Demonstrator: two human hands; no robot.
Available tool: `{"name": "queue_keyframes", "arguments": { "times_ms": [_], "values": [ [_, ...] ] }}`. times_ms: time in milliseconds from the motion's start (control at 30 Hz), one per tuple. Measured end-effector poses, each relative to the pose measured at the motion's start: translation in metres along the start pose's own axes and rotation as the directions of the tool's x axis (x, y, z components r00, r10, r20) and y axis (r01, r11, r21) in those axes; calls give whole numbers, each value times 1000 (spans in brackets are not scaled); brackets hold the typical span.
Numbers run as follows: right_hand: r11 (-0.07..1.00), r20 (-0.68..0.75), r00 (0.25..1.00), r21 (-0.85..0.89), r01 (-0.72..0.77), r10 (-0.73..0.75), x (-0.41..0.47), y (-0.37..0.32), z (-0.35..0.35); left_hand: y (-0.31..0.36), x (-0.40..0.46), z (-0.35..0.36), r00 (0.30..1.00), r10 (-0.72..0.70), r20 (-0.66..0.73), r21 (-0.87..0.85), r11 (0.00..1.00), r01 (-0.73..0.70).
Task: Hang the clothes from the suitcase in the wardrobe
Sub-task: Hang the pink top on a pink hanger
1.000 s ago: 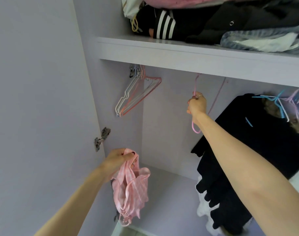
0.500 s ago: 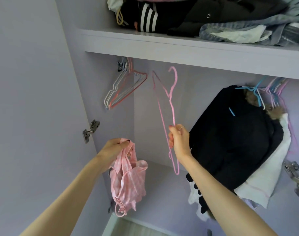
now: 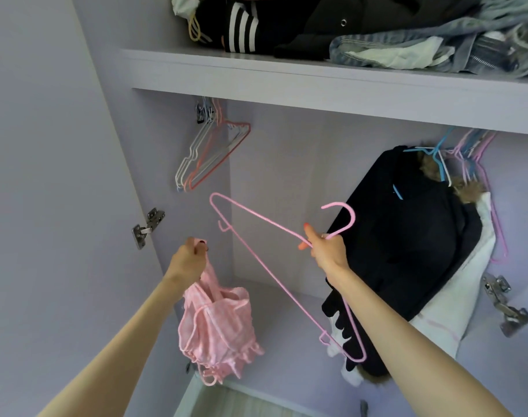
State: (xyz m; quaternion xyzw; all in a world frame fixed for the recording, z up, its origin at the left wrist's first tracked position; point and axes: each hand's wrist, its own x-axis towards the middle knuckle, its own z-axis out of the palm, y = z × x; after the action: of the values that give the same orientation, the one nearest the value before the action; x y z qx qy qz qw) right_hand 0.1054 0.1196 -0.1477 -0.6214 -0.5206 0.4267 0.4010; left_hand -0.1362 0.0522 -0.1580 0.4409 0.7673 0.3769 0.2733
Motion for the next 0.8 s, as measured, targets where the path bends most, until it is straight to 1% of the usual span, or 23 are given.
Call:
{"name": "queue_keyframes", "arguments": {
  "times_ms": [100,200,267,333,433,500,567,633,700,800],
  "values": [
    [996,89,993,45,-81,77,6,2,-18,-2,2,-3,998,-30,-57,3,1000,30],
    [990,205,969,-43,-133,139,5,5,-28,1,0,-5,998,8,-61,76,997,-3],
    [983,245,953,-85,-163,179,5,8,-31,7,-5,-6,998,58,-20,141,989,-54],
    [975,266,938,-83,-208,223,5,13,-29,12,-10,-4,992,118,36,193,973,-122],
    [968,299,921,-63,-243,251,2,15,-23,17,-18,2,971,170,171,235,949,-208],
    [967,315,915,-57,-249,254,0,15,-18,20,-22,4,947,176,268,221,946,-238],
    [952,323,901,5,-307,289,1,14,-16,18,-23,4,925,157,346,212,947,-240],
    [896,343,868,132,-423,359,5,14,-18,12,-22,1,919,136,370,301,919,-256],
    [831,359,834,220,-511,418,8,13,-24,3,-19,0,928,140,346,394,876,-280],
    [784,386,810,272,-557,442,12,14,-33,-3,-19,3,941,185,285,432,851,-298]
  ]
}}
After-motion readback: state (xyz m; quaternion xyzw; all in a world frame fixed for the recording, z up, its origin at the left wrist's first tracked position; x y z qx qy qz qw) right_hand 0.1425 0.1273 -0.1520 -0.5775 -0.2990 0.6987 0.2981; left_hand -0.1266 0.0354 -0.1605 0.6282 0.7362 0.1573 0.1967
